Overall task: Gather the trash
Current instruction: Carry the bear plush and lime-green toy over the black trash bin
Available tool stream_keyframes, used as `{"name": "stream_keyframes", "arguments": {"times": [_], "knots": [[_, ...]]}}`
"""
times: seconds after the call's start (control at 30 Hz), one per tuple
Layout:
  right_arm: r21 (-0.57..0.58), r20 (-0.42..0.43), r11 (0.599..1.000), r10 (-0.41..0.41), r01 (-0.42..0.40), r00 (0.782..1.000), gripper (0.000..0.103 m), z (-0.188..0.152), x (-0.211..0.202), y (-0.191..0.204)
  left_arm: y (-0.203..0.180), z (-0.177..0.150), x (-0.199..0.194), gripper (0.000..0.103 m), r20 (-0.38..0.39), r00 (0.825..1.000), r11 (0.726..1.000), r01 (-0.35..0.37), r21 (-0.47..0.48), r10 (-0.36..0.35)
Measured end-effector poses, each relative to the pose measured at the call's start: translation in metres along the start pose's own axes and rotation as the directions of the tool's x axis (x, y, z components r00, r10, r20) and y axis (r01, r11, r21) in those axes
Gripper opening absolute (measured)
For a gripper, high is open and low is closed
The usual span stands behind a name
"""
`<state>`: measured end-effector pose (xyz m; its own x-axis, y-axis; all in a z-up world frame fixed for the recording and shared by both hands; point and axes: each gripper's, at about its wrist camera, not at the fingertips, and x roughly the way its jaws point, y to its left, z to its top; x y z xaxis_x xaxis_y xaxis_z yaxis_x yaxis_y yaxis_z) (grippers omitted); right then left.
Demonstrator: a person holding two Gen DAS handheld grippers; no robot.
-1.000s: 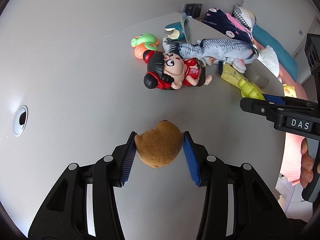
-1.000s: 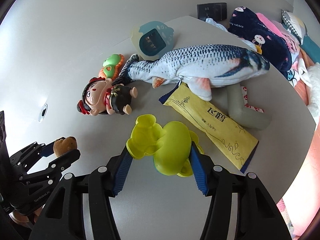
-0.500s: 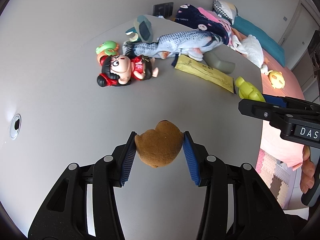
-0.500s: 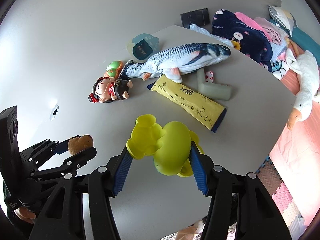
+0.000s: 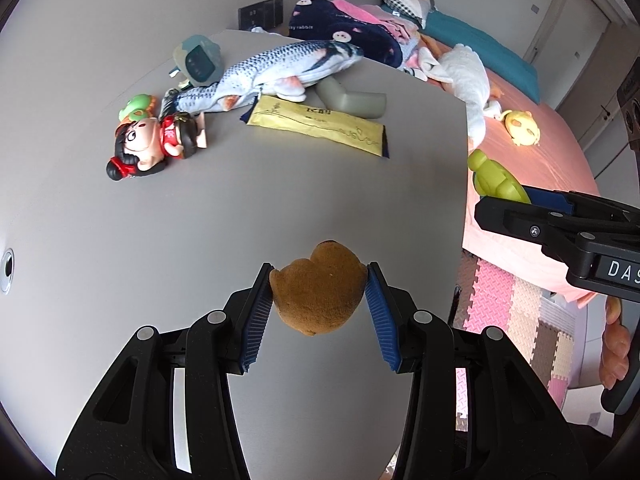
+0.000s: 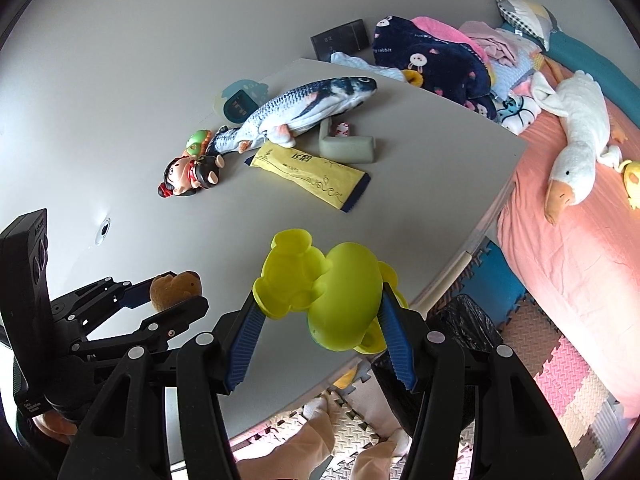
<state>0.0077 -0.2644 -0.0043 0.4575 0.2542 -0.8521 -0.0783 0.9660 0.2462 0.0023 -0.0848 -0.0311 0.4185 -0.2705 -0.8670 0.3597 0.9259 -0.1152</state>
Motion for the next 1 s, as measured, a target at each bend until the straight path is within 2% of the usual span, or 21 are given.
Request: {"name": "stream_keyframes", "arguments": {"times": [0.5,1.0], "knots": [[0.102,0.037,0.993,-0.06,0.056,0.998,0.058,-0.029,-0.04,-0.068,-0.078,0.011,0.018,0.046,-0.028,0.997,0.988,0.082,0.131,-0.079],[0.237,0.062,0.964,-0.142,0.124,0.988,0.058,-0.06,-0.073,-0.129,-0.156,0.016,0.031,0.046,-0.072,0.985,0.937,0.171,0.305,-0.156]]}}
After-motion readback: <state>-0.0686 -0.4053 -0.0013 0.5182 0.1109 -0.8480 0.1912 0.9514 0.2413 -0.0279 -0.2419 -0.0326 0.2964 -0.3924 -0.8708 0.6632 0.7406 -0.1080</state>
